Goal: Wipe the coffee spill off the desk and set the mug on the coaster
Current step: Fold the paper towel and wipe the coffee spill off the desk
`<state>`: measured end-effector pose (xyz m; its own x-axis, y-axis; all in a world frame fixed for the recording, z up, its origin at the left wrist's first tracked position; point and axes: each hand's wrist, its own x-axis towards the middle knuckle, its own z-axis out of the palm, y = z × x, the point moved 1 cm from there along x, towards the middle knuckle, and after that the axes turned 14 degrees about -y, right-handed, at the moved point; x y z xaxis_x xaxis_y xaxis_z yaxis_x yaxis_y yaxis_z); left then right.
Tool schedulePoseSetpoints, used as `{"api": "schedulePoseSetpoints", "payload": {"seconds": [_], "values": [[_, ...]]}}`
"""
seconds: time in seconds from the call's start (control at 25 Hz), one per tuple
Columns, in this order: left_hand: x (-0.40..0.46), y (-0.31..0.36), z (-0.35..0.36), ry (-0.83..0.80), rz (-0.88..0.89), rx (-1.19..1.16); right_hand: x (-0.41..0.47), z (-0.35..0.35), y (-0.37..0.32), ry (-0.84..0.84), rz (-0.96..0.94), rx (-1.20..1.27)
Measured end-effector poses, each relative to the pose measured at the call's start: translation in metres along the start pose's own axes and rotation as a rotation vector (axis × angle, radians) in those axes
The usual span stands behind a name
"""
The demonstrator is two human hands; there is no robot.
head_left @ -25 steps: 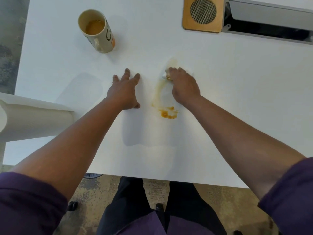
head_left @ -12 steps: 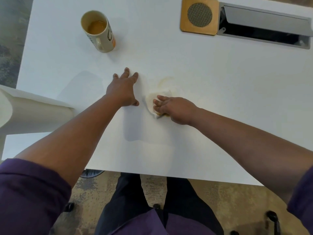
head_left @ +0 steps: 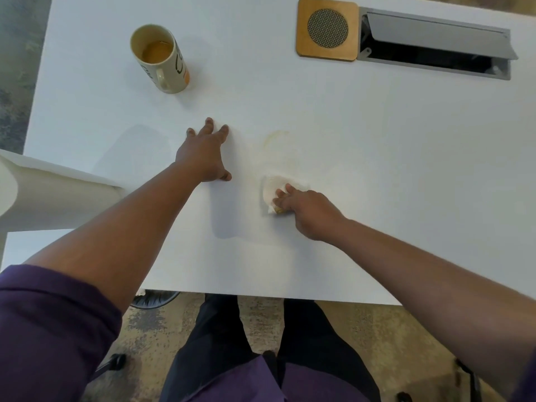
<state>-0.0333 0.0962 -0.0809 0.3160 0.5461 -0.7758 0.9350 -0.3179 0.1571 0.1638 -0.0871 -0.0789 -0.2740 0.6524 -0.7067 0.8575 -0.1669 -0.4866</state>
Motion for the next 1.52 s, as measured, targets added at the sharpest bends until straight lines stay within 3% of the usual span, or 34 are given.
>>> {"api": "schedulePoseSetpoints", "payload": {"seconds": [0.12,0.2,0.28,0.36,0.48,0.6,0.72,0.84,0.96,1.24,1.4,1.52], "values": [[0.001,-0.001,0.000,0.002,0.000,-0.002,-0.003,0.002,-0.015,0.155,-0.002,0.821],[0.001,-0.001,0.000,0.001,-0.001,0.000,-0.006,-0.008,-0.017,0.139,-0.066,1.391],[0.001,-0.001,0.000,0.004,0.000,0.002,-0.009,-0.018,-0.011,0.144,-0.017,1.662],[0.001,0.000,0.001,0.008,-0.002,0.006,-0.012,-0.022,0.000,0.216,0.145,1.560],[0.001,0.000,0.001,0.012,-0.004,0.008,-0.021,-0.022,0.017,0.428,0.343,1.056],[0.001,0.000,0.001,0.007,-0.008,0.001,-0.022,-0.015,0.022,0.591,0.370,0.260],[0.000,0.000,0.001,0.006,-0.008,-0.005,-0.018,0.001,0.018,0.552,0.308,-0.088],[0.000,0.000,0.002,0.009,-0.009,-0.003,-0.020,0.020,0.019,0.413,0.371,-0.171],[0.000,0.000,0.002,0.010,-0.005,-0.005,-0.025,0.017,0.021,0.448,0.384,-0.232],[0.000,0.000,0.002,0.012,-0.006,-0.005,-0.013,-0.009,0.025,0.262,0.368,-0.079],[0.002,-0.002,0.004,0.017,-0.009,-0.004,-0.001,-0.041,0.029,0.442,0.311,0.088],[0.003,-0.003,0.005,0.018,-0.003,-0.007,0.020,-0.072,0.032,0.546,0.370,0.068]]}}
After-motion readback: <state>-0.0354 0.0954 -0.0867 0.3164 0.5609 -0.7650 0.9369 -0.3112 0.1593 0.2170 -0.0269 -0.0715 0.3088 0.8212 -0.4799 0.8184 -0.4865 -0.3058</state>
